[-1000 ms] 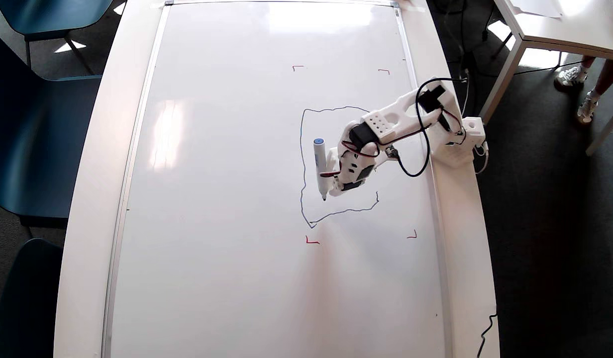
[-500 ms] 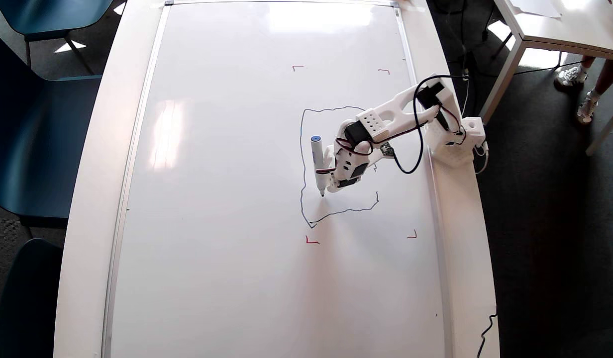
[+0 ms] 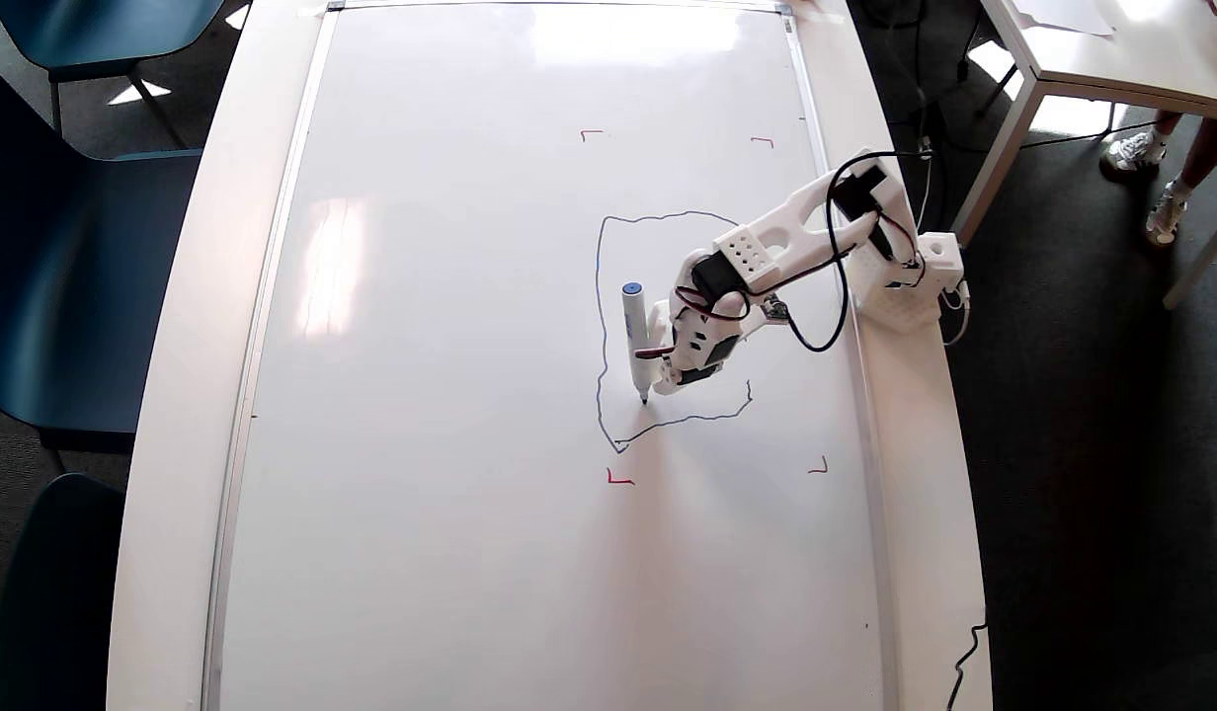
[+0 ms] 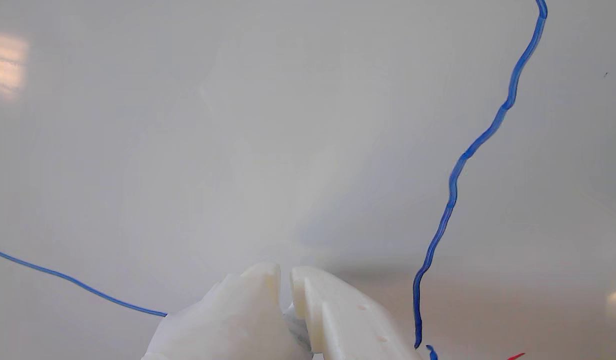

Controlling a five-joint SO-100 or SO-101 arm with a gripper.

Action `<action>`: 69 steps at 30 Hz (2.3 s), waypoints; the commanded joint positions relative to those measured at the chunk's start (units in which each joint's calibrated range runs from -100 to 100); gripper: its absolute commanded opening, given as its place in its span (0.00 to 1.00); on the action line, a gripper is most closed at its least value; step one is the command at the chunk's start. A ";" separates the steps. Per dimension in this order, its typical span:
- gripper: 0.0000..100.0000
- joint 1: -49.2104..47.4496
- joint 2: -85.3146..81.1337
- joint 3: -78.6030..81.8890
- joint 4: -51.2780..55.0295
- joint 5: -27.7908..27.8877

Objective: Draw on a whiteboard a robot head using a pen attached to the gripper

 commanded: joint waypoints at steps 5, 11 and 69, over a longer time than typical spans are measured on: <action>0.01 0.61 -2.95 0.36 0.41 0.22; 0.01 3.05 -3.04 0.45 0.59 1.51; 0.01 0.76 -6.98 8.99 -7.49 0.86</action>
